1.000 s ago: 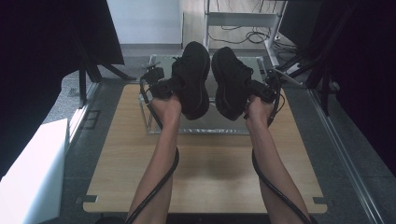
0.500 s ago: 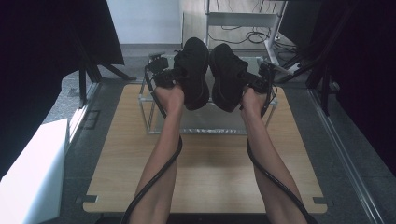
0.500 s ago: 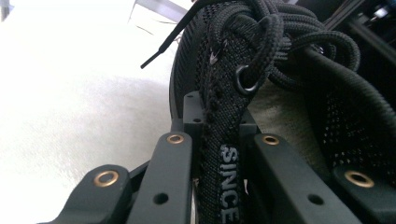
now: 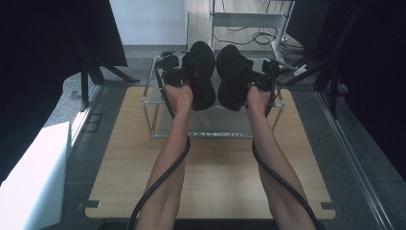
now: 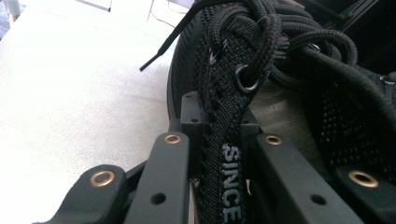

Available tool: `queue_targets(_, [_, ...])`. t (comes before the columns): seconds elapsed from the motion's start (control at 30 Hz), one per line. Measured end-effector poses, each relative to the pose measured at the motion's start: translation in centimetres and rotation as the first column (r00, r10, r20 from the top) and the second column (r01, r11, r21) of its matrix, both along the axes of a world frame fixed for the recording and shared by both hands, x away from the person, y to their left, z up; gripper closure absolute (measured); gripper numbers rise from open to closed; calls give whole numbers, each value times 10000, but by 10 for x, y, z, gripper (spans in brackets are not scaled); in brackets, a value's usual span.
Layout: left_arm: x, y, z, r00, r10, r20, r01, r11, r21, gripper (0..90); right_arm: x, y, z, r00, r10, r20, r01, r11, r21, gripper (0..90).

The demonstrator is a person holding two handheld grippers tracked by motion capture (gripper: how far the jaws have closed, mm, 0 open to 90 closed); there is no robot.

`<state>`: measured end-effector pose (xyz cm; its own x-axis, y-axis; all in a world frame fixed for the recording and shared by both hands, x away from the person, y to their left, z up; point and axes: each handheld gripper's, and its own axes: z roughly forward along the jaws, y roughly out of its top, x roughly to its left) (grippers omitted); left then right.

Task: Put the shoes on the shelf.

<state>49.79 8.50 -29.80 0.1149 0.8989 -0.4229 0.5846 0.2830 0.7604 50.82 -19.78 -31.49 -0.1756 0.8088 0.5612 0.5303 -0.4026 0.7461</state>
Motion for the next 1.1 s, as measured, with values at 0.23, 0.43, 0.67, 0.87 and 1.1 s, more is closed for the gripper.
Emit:
queue_targets(0.23, [2,-4,1,9999,-130,-71,132,9996,263,755,2,4,0,10000,-39,-57,39,10000,-77,662])
queue_targets(0.43, [4,-12,1,9987,-498,-105,502,9975,496,634,3,5,-4,9990,449,36,-450,9984,339,533])
queue_targets(0.67, [2,-5,-3,9934,-1126,197,1136,9919,-574,482,3,3,-7,9910,1191,611,-1253,9859,1105,373])
queue_targets(0.87, [-8,6,-4,9859,-1613,445,1651,9810,-1018,449,-6,-4,-5,9807,1619,1093,-1780,9710,1595,412])
queue_targets(1.1, [-28,23,-4,9733,-2105,917,2234,9606,-1654,560,-20,-20,-7,9740,1888,1253,-2121,9541,2114,486])
